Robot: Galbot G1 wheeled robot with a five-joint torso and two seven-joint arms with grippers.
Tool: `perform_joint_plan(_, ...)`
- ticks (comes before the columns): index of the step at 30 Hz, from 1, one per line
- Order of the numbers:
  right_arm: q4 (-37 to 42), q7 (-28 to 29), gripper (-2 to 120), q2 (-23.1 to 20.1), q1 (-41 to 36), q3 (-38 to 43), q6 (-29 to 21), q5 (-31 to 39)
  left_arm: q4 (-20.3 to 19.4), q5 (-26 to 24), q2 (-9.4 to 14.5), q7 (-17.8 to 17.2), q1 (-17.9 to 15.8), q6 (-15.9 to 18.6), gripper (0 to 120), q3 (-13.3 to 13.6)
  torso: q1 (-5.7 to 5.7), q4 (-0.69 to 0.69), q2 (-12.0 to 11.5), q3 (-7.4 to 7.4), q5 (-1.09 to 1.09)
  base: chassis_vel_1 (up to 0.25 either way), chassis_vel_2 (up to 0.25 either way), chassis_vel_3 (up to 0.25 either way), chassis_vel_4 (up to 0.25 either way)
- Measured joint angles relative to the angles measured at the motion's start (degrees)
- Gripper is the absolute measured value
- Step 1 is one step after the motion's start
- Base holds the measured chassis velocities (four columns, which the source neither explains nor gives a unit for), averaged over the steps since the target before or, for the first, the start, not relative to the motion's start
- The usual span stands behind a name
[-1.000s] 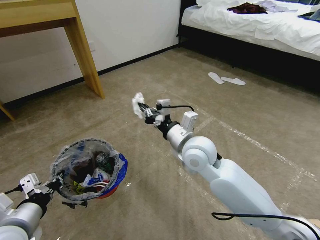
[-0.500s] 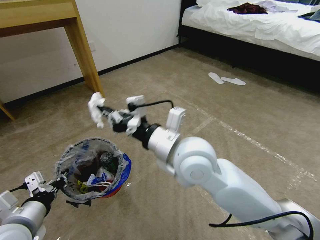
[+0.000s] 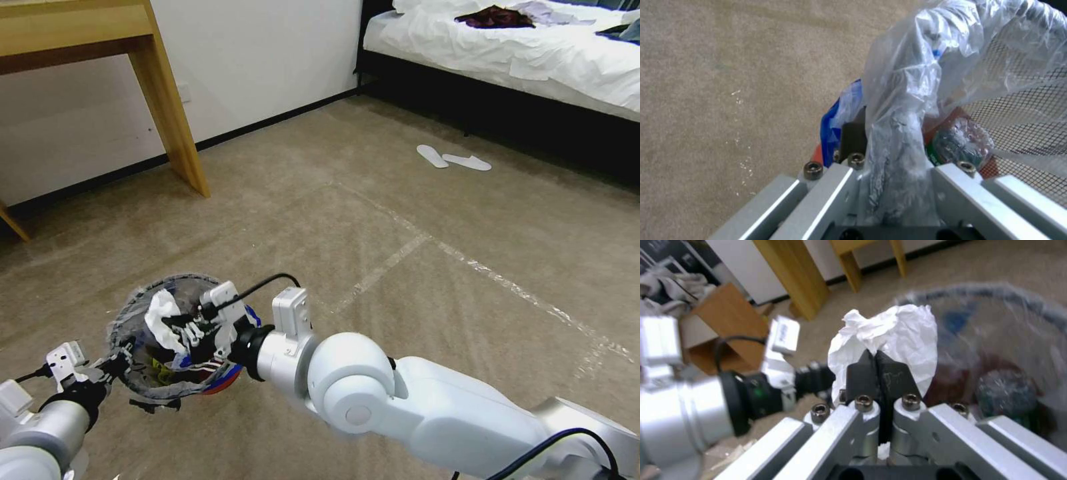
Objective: Pick up the trash bin and place the garbage on the floor into it.
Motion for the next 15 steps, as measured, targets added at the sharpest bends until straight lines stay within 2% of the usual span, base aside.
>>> perform_joint_plan(15,-5.2,-0.18,0,1.51,-1.34,-2.34,0.22,-4.07,-0.05,-0.29,0.03,-0.04,0.11,0.0,1,-0.03,0.0,0.0,0.0,0.0,0.0,0.0,0.0,0.0,0.0)
